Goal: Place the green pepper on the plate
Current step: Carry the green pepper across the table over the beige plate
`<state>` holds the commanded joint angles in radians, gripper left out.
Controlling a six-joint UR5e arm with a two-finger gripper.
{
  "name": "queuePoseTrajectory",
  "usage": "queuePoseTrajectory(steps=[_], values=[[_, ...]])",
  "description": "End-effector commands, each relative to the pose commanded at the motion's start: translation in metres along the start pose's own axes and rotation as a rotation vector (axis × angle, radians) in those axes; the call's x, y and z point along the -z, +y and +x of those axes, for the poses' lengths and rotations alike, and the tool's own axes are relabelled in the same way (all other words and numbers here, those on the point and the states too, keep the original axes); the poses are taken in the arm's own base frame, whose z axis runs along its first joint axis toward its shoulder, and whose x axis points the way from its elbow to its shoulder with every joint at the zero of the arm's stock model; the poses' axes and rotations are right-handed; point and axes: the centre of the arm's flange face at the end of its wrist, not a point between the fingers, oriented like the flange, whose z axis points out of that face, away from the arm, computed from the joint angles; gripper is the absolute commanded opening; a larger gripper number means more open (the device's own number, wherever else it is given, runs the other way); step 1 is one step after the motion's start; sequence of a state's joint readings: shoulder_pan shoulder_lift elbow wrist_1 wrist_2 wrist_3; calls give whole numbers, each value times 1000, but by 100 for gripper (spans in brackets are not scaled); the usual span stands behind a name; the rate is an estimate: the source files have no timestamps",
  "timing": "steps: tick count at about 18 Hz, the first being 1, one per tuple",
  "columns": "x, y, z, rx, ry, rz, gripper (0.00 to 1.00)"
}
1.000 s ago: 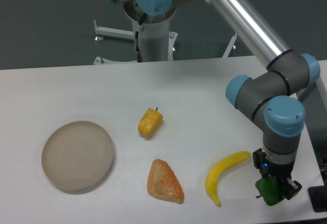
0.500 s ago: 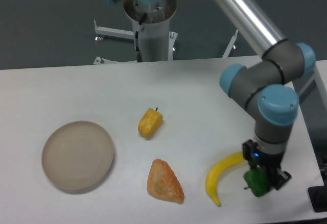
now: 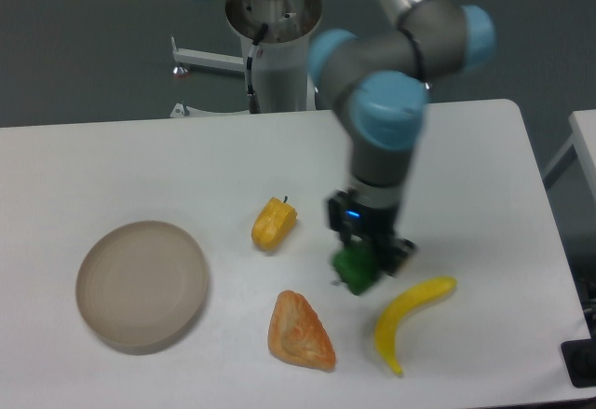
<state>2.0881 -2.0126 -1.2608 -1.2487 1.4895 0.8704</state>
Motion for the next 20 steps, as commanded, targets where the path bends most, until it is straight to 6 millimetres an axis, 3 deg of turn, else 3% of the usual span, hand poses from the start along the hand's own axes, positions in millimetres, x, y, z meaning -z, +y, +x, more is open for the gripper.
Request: queuePoseTrajectory(steps=[4,7,11,15,20], values=[[-23,-51,70,83,1,36,30],[-51,-64,105,58,71,124,29],[-87,-69,136,33,141,121,29],[-126,-77,147,16,153,103,29],[-139,-86,165,11,157,108,29]])
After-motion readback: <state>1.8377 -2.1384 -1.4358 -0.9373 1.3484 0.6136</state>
